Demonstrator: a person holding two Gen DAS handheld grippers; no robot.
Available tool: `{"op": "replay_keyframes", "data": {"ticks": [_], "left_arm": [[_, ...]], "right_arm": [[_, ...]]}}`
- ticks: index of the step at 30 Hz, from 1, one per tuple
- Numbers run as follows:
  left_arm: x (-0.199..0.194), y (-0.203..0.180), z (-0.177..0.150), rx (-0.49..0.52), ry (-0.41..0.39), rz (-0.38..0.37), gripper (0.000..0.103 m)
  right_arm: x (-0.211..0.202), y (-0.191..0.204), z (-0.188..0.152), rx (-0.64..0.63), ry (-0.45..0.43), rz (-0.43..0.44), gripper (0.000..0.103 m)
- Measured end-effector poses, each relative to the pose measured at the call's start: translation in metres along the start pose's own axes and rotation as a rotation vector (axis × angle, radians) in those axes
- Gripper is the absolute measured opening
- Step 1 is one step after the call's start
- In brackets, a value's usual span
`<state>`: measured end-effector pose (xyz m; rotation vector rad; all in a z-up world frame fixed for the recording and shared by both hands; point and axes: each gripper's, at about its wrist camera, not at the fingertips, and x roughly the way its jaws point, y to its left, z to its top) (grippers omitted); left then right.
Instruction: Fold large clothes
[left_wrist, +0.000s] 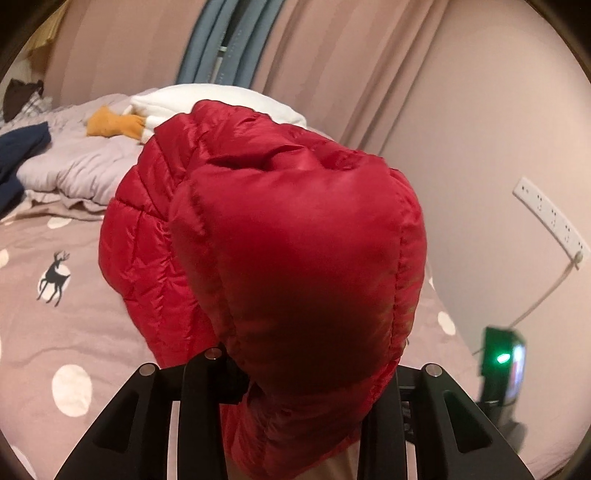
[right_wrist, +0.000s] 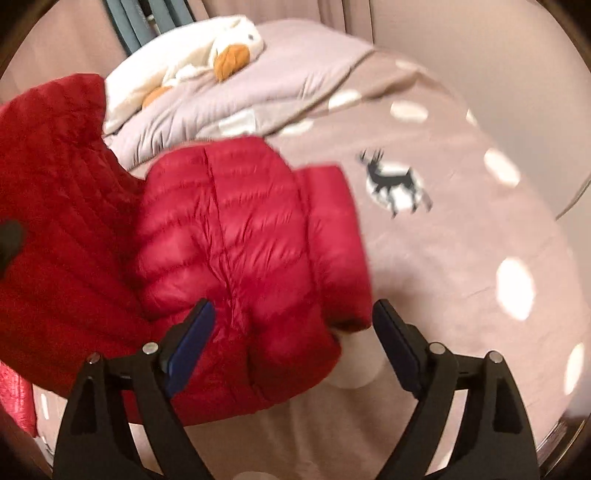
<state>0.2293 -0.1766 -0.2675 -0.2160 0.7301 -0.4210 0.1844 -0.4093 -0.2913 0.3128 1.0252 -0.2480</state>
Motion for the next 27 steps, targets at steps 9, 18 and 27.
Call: {"op": "replay_keyframes", "data": {"ticks": [9, 18, 27], "left_arm": [[0.025, -0.014, -0.003, 0.017, 0.101, -0.033, 0.04], [0.063, -0.03, -0.023, -0.077, 0.264, -0.145, 0.059], [0.125, -0.012, -0.079, -0.3, 0.457, -0.424, 0.065]], "right_arm": [[-0.048, -0.033, 0.031, 0.039, -0.077, -0.007, 0.089], [-0.074, -0.04, 0.049, 0.013, -0.113, -0.087, 0.089], [-0.092, -0.051, 0.054, 0.038, -0.136, -0.105, 0.089]]}}
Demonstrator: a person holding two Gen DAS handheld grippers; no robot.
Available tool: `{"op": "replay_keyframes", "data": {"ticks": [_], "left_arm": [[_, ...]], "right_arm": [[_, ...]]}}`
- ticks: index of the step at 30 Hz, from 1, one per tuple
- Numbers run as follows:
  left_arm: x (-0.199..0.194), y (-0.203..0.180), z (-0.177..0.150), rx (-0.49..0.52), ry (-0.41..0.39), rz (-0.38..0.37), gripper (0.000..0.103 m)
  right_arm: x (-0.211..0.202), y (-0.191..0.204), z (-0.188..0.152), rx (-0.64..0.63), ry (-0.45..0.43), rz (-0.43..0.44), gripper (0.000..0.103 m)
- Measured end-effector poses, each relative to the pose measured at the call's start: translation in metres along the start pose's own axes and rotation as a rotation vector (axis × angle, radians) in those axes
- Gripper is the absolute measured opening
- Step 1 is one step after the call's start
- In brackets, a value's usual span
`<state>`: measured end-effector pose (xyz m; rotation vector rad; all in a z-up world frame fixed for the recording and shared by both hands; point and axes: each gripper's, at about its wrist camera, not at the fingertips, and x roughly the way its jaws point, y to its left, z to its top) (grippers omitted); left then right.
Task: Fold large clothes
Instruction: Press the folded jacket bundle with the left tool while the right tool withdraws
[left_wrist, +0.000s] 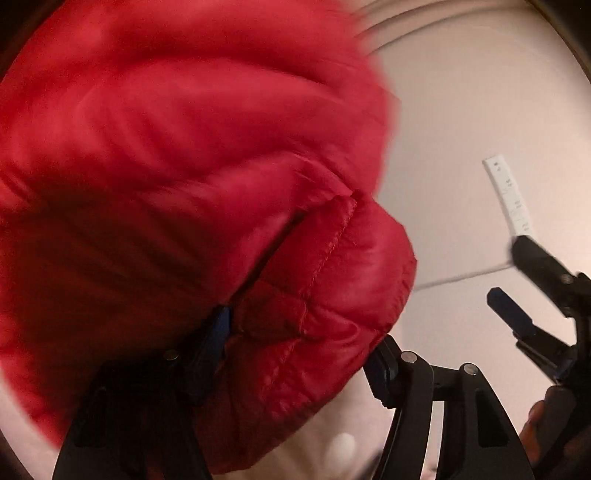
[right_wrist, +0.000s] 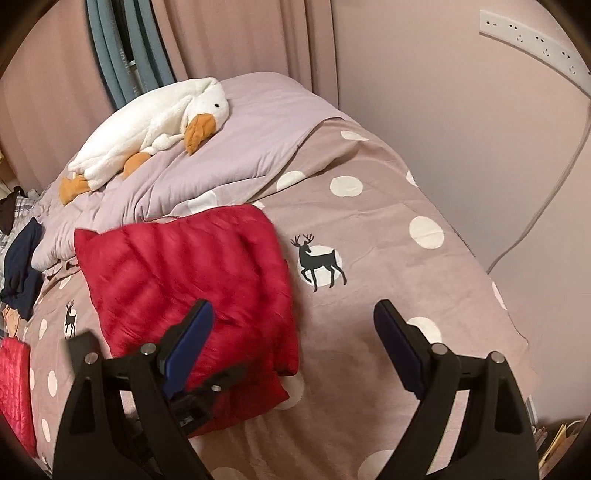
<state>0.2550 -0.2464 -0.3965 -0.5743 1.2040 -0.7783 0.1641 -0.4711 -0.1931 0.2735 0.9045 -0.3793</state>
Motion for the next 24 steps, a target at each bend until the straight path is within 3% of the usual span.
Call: {"op": "replay_keyframes", "data": {"ticks": [6, 16, 24], "left_arm": [[0.006, -0.002, -0.006, 0.048, 0.007, 0.067, 0.065], [0.003, -0.004, -0.008, 0.065, 0.003, 0.099, 0.065], [0.005, -0.032, -0.004, 0.099, 0.033, 0.163, 0.065]], "right_arm": [[-0.001, -0.001, 0.002, 0.002, -0.016, -0.009, 0.089], [-0.003, -0.001, 0.008, 0.002, -0.04, -0.047, 0.089], [-0.001, 0.0, 0.005, 0.003, -0.037, -0.056, 0.089]]}}
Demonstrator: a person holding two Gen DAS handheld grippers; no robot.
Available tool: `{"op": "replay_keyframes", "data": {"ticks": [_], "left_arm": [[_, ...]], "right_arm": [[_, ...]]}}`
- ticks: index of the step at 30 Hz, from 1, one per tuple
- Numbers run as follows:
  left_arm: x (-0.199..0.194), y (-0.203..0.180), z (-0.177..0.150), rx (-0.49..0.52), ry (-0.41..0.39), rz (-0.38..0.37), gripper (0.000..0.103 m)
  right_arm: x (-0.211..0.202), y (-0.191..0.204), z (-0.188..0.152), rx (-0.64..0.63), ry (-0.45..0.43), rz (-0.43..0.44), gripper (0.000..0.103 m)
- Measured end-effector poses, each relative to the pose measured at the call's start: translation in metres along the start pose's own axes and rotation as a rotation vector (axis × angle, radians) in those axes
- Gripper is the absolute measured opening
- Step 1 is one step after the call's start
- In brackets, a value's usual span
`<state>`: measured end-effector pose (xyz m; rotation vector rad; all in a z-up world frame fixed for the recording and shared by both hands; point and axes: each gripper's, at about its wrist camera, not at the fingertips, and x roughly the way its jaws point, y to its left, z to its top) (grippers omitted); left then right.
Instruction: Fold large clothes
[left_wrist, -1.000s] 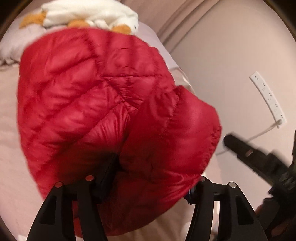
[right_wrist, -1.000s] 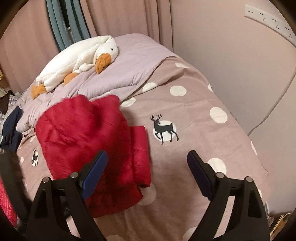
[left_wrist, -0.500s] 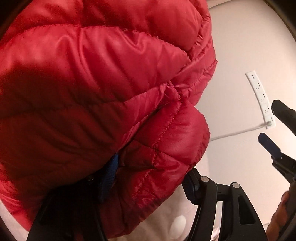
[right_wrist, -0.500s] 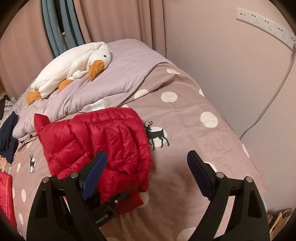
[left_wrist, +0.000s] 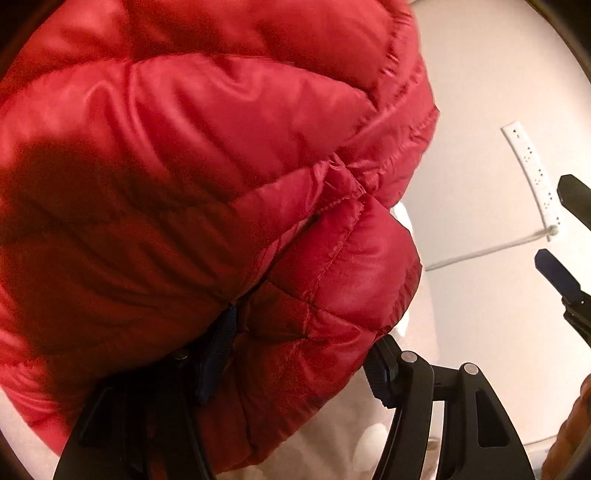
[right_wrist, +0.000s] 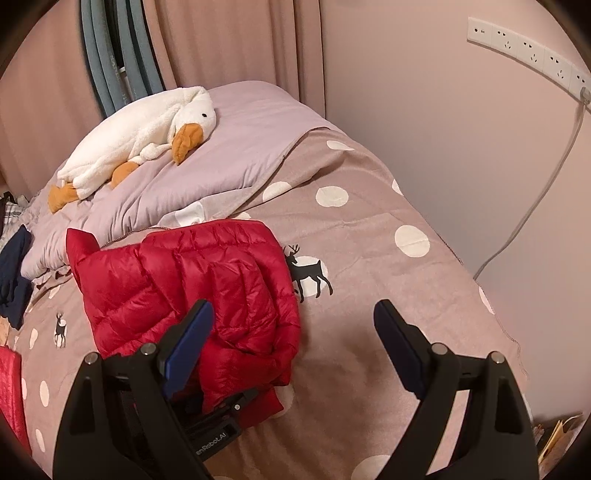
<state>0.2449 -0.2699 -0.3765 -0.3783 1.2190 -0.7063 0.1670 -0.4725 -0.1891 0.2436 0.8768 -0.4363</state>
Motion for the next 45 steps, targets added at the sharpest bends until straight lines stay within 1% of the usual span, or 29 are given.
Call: {"op": "replay_keyframes", "data": {"ticks": [1, 5, 7, 8, 11, 13, 14, 17, 21, 24, 26, 28, 31, 32, 35, 38, 41, 42, 44, 45], "left_arm": [[-0.003, -0.003, 0.0, 0.007, -0.001, 0.018, 0.065], [-0.01, -0.013, 0.0, -0.003, 0.004, 0.052, 0.065], [-0.01, -0.024, 0.004, -0.006, 0.005, 0.081, 0.065], [-0.007, -0.034, 0.008, -0.008, 0.002, 0.098, 0.065], [-0.013, -0.049, 0.007, -0.004, -0.027, 0.151, 0.065], [-0.02, -0.06, 0.006, 0.027, -0.053, 0.19, 0.066], [-0.023, -0.067, 0.005, 0.052, -0.055, 0.223, 0.066], [-0.031, -0.08, 0.0, 0.078, -0.068, 0.27, 0.066], [-0.047, -0.087, -0.002, 0.046, -0.099, 0.281, 0.066], [-0.059, -0.09, -0.008, 0.022, -0.106, 0.285, 0.066], [-0.056, -0.103, -0.013, 0.024, -0.126, 0.288, 0.066], [-0.065, -0.106, -0.014, 0.02, -0.14, 0.292, 0.066], [-0.072, -0.109, -0.018, -0.006, -0.148, 0.276, 0.066], [-0.087, -0.1, -0.017, -0.012, -0.158, 0.282, 0.066], [-0.109, -0.096, -0.019, -0.038, -0.218, 0.31, 0.066], [-0.13, -0.078, -0.016, -0.079, -0.274, 0.322, 0.066], [-0.139, -0.059, -0.015, -0.093, -0.286, 0.355, 0.066], [-0.148, -0.049, -0.011, -0.104, -0.292, 0.361, 0.066], [-0.169, -0.036, -0.013, -0.123, -0.31, 0.371, 0.066], [-0.174, -0.032, -0.013, -0.132, -0.324, 0.377, 0.066]], "right_arm": [[0.001, 0.001, 0.0, -0.002, 0.003, -0.002, 0.089], [0.006, 0.004, -0.002, -0.005, 0.018, -0.001, 0.089], [0.006, 0.007, -0.004, -0.013, 0.019, -0.003, 0.089], [0.005, 0.008, -0.004, -0.017, 0.019, -0.004, 0.089], [0.006, 0.009, -0.005, -0.02, 0.024, -0.003, 0.089], [0.005, 0.009, -0.007, -0.007, 0.035, 0.009, 0.089], [0.004, 0.01, -0.008, 0.002, 0.041, 0.02, 0.089], [0.002, 0.013, -0.011, 0.006, 0.056, 0.022, 0.089], [-0.006, 0.019, -0.008, -0.007, 0.042, -0.002, 0.089], [-0.012, 0.022, -0.006, -0.001, 0.031, 0.005, 0.089], [-0.014, 0.026, -0.005, -0.003, 0.029, 0.006, 0.089], [-0.015, 0.031, -0.005, -0.009, 0.032, 0.005, 0.089], [-0.015, 0.039, -0.007, -0.011, 0.039, 0.023, 0.089], [-0.016, 0.042, -0.007, -0.014, 0.039, 0.024, 0.089], [-0.018, 0.052, -0.01, -0.024, 0.04, 0.03, 0.089], [-0.019, 0.062, -0.011, -0.034, 0.044, 0.04, 0.089], [-0.021, 0.073, -0.012, -0.052, 0.041, 0.038, 0.089], [-0.022, 0.078, -0.012, -0.056, 0.042, 0.043, 0.089], [-0.021, 0.086, -0.013, -0.066, 0.046, 0.054, 0.089], [-0.021, 0.089, -0.014, -0.07, 0.047, 0.056, 0.089]]}}
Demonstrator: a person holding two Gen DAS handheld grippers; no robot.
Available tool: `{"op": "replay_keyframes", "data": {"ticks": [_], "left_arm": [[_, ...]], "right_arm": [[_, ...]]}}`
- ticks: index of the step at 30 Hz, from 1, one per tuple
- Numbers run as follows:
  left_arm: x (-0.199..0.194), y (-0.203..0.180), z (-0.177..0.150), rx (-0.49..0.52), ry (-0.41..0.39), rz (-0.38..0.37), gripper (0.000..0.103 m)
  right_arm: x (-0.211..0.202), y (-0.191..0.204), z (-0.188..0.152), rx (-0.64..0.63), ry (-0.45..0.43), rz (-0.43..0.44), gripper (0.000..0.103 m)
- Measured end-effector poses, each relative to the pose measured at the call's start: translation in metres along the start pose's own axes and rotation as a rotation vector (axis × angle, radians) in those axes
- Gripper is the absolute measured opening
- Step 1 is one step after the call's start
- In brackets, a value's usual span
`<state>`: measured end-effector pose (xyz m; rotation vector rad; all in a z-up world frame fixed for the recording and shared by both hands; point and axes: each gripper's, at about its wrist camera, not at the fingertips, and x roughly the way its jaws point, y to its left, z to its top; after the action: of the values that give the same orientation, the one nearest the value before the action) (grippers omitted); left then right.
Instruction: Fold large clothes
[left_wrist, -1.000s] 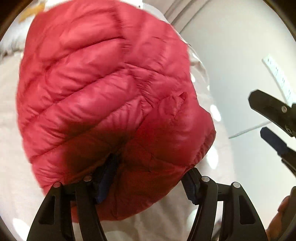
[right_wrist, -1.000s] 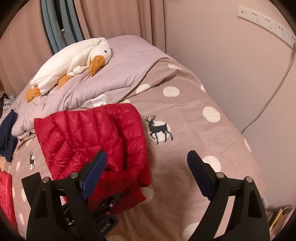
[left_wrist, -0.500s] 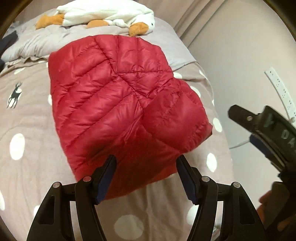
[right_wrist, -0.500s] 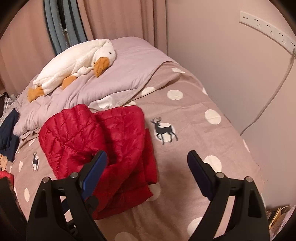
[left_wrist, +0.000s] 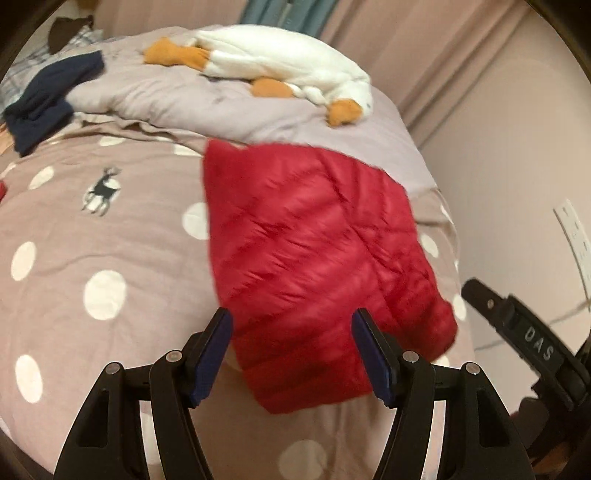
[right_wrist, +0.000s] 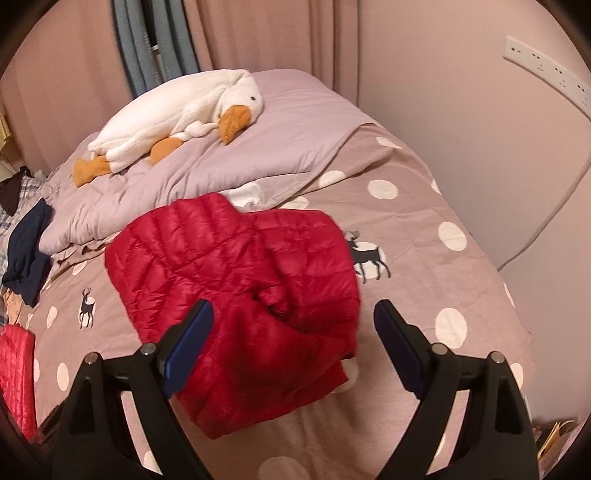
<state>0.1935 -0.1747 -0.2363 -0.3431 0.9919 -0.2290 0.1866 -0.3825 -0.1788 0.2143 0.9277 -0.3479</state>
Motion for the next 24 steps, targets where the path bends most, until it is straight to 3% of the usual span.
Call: {"op": "replay_keyframes", "data": {"ticks": [9, 15, 17, 19, 22, 24], "left_arm": [[0.005, 0.051, 0.018, -0.06, -0.042, 0.077, 0.066], [0.018, 0.079, 0.034, -0.105, -0.041, 0.12, 0.066], [0.025, 0.084, 0.038, -0.116, -0.031, 0.132, 0.066], [0.033, 0.087, 0.04, -0.124, -0.015, 0.137, 0.066], [0.043, 0.083, 0.041, -0.106, 0.006, 0.154, 0.066], [0.049, 0.077, 0.039, -0.097, 0.015, 0.156, 0.066]], "right_arm": [[0.021, 0.038, -0.001, -0.045, 0.035, 0.027, 0.089], [0.073, 0.053, 0.002, -0.079, 0.095, 0.019, 0.092], [0.095, 0.052, -0.001, -0.106, 0.134, -0.029, 0.092], [0.115, 0.041, -0.007, -0.122, 0.168, -0.074, 0.084], [0.122, 0.009, -0.017, -0.049, 0.175, -0.092, 0.069], [0.125, -0.01, -0.031, -0.065, 0.21, -0.185, 0.063]]}}
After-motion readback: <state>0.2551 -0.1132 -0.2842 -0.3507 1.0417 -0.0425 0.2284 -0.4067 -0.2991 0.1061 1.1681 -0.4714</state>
